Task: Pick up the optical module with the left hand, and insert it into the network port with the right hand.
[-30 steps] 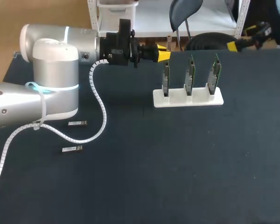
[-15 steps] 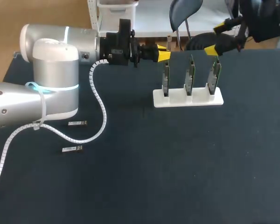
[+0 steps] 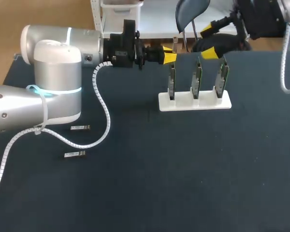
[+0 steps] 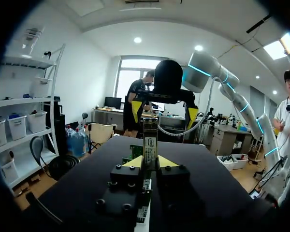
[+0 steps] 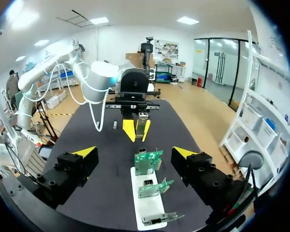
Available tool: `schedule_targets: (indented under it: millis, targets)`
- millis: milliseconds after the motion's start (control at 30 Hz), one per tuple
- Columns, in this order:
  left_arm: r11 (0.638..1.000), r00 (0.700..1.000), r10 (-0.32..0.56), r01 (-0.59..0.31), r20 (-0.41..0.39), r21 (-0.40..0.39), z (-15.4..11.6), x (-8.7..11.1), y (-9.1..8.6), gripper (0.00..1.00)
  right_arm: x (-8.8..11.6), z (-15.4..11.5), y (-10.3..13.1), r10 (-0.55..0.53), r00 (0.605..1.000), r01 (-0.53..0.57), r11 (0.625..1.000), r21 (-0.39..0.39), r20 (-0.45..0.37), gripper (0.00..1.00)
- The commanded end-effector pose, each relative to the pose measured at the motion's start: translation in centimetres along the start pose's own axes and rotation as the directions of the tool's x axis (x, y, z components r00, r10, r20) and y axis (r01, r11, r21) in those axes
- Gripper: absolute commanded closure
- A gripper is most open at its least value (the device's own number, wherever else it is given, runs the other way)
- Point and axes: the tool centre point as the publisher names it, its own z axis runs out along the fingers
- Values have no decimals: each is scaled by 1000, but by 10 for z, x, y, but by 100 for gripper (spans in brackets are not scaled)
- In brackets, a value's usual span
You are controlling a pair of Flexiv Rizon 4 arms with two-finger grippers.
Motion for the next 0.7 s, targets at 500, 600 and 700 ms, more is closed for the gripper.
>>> schedule_targets:
  millis: [500,600,700]
  targets:
    - [1000,1000,0,0,-1,-4,0,0,-1,100,-14,29,-6,44,998,-37,985,-170,37,0]
    - [1000,1000,0,0,-1,-4,0,0,-1,100,-15,34,-8,51,998,-46,989,-144,33,0]
    - [1000,1000,0,0,-1,-4,0,0,-1,100,-17,38,-10,56,998,-52,992,-119,33,0]
